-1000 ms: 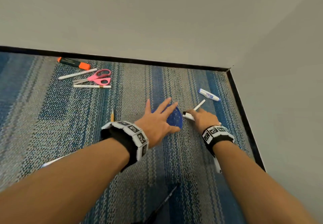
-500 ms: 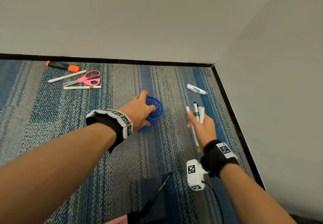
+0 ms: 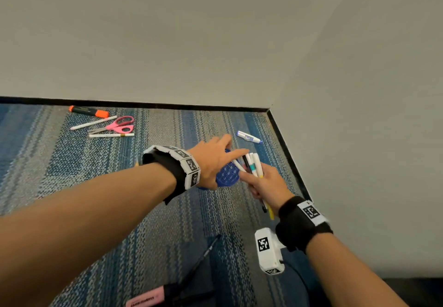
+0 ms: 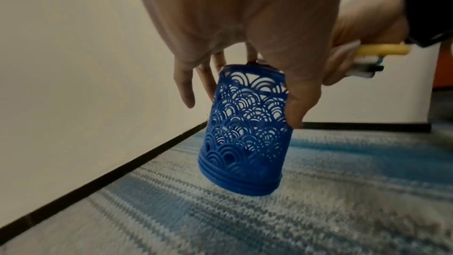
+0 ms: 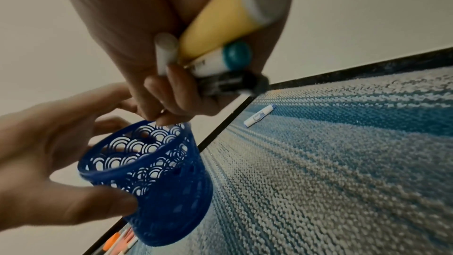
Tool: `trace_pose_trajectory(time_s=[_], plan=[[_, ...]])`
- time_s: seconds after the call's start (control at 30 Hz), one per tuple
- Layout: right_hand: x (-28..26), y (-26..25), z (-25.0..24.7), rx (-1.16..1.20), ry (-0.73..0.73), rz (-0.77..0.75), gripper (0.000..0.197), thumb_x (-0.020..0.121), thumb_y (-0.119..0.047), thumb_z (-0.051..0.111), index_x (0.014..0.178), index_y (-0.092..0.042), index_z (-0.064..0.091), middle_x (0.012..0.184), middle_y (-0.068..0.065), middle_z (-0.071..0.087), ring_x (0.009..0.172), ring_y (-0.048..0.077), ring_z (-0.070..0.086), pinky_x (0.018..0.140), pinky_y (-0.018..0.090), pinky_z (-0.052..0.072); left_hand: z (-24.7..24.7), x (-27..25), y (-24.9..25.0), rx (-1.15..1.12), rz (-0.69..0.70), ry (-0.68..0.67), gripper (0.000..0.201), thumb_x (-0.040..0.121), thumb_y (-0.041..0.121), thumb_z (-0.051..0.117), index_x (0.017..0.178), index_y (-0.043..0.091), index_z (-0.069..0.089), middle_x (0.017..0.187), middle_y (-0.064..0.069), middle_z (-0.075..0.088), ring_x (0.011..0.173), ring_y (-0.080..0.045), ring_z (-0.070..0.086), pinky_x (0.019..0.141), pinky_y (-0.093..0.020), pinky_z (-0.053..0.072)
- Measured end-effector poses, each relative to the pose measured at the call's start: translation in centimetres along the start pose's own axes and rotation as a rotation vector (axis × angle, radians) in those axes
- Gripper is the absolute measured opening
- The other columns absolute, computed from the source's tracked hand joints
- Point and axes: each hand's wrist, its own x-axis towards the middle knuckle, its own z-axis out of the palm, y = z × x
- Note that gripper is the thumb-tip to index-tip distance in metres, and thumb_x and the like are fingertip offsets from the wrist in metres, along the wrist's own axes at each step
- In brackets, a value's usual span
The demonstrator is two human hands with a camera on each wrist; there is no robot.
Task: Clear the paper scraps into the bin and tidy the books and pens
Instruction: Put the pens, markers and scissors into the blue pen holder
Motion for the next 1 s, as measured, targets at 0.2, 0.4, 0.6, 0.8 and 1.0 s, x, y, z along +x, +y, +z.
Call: trace_pose_trajectory(time_s=[0.2,0.4,0.6,0.8,1.0], plan=[[-1.8,-0.6,-1.7,0.049,0.137,-0.029,0.012,0.082,-0.004,0.07,0.086,-0.005,0.059,0.051,0.0,0.046,0.039,0.007,0.037,0.037,0.018,0.031,-0.6,0.5,2.3,0.002,0.016,0.051,0.107,0.069,0.047,0.072,0.152,0.023,0.009,0.134,-0.01,0.026,0.114,-0.029,0.045,0.095,-0.044,0.047],[-3.3,-1.1,-2.8,0.197,0.181,-0.035,0.016,0.086,-0.008,0.066,0.099,-0.005,0.057,0.074,0.009,0.068,0.044,0.008,0.041,0.04,0.017,0.033,-1.9,0.4,3.6,-0.026,0.014,0.082,0.106,0.066,0.05,0.072,0.151,0.021,0.016,0.132,-0.007,0.031,0.105,-0.028,0.053,0.089,-0.043,0.05],[-4.4,-1.4,-4.1,0.156,0.215,-0.043,0.018,0.083,-0.012,0.07,0.096,-0.003,0.06,0.073,0.01,0.07,0.042,0.008,0.04,0.039,0.016,0.031,-2.8,-0.5,4.2,-0.039,0.001,0.071,0.081,0.065,0.051,0.072,0.137,0.03,0.041,0.128,-0.002,0.034,0.1,-0.025,0.056,0.086,-0.043,0.051],[-5.1,-1.2,-4.2,0.298,0.154,-0.031,0.01,0.083,0.0,0.064,0.092,-0.002,0.066,0.08,0.016,0.071,0.049,0.006,0.041,0.043,0.015,0.031,-2.8,-1.2,3.2,-0.027,-0.031,0.094,0.071,0.065,0.052,0.071,0.129,0.034,0.048,0.128,-0.002,0.032,0.108,-0.024,0.052,0.086,-0.042,0.05],[-4.7,-1.0,-3.9,0.28,0.414,-0.095,0.015,0.078,-0.016,0.076,0.08,-0.005,0.065,0.052,-0.001,0.052,0.043,0.007,0.037,0.04,0.017,0.032,-2.6,-1.9,2.4,-0.019,-0.002,0.052,0.071,0.068,0.05,0.071,0.133,0.037,0.047,0.131,-0.003,0.03,0.114,-0.023,0.048,0.089,-0.042,0.048]])
